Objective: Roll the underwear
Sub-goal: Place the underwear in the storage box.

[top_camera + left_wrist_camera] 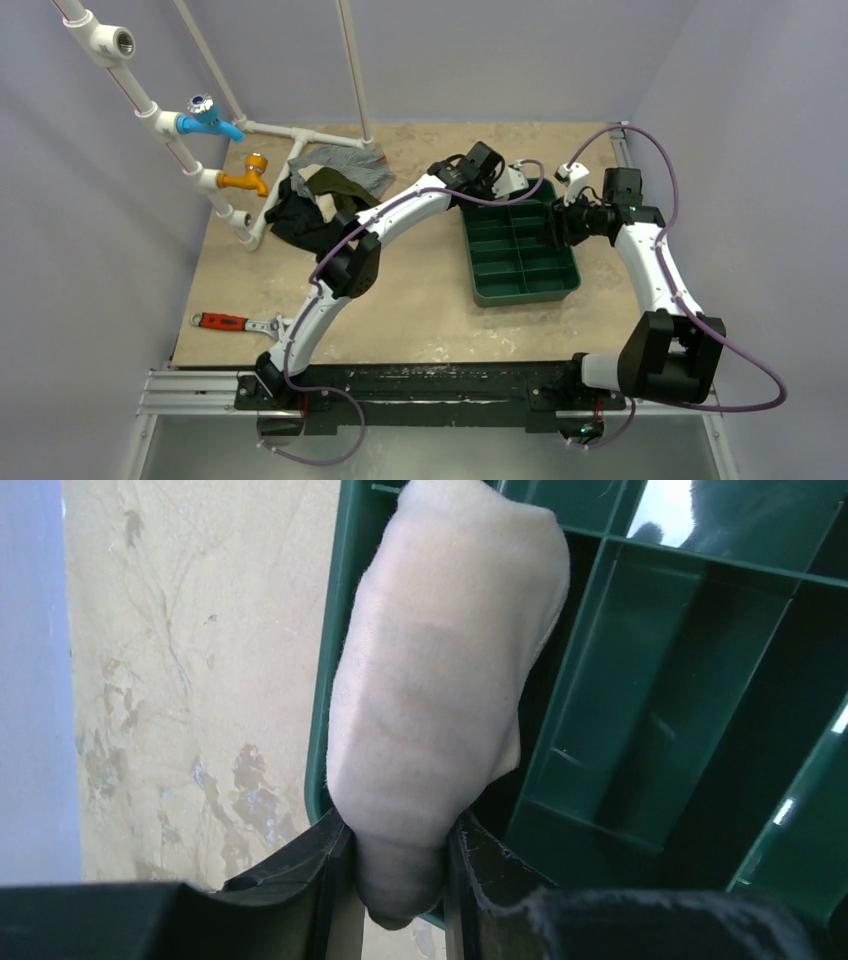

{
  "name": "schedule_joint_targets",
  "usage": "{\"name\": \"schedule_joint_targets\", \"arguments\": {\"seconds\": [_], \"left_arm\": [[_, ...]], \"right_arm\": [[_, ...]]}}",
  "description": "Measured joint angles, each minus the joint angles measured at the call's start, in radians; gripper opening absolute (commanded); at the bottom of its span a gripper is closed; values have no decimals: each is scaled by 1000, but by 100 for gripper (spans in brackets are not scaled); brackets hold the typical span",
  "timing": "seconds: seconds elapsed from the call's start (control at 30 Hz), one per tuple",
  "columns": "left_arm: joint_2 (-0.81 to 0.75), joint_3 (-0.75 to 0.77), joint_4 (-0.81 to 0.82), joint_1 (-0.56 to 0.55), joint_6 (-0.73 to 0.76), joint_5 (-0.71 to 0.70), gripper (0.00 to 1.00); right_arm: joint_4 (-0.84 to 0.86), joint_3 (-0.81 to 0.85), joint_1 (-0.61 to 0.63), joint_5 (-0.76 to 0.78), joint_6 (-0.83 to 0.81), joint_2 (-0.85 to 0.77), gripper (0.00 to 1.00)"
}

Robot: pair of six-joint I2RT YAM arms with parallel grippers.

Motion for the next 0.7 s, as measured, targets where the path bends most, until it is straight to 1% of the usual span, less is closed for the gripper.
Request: {"name": "schedule_joint_targets", "arguments": {"seconds": [0.27,0.5,0.7], "left_arm": [[0,0,-5,2,-23,-40,0],[3,4,-32,2,-33,-39,0],[23,41,-81,2,-34,-25,0]], "right_arm": [[0,0,0,-7,-3,2,51],[0,0,0,-21,-3,3,51],[0,0,0,-25,-3,3,50]]}}
